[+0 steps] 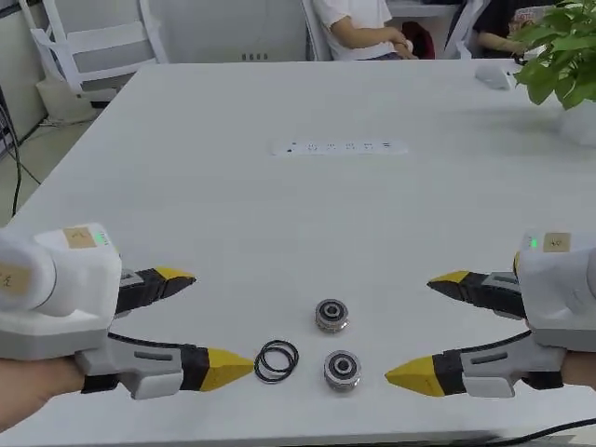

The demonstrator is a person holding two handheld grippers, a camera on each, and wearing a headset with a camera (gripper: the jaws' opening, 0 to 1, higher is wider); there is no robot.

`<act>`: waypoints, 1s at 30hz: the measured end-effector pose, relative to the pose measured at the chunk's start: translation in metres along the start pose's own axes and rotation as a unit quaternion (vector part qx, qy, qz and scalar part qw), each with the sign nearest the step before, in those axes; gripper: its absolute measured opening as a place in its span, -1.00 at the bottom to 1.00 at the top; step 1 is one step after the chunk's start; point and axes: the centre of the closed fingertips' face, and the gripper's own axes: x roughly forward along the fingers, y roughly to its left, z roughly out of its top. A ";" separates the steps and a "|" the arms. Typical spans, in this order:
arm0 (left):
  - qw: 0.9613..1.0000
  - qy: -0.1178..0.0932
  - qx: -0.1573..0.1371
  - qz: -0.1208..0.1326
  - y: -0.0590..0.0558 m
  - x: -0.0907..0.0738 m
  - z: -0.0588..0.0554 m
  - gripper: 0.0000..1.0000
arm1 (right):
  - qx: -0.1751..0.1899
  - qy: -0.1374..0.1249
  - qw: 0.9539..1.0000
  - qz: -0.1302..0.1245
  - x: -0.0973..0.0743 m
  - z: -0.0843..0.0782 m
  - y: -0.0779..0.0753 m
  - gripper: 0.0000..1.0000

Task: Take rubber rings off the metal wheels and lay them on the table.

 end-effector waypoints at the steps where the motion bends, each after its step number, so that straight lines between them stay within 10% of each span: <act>1: 1.000 0.002 0.000 0.002 -0.001 0.000 -0.001 0.61 | 0.001 0.000 1.000 -0.002 -0.001 0.000 0.000 0.66; 30: 1.000 0.017 -0.006 0.014 -0.015 -0.002 -0.005 0.70 | 0.027 0.009 0.999 -0.023 -0.009 -0.013 0.000 0.71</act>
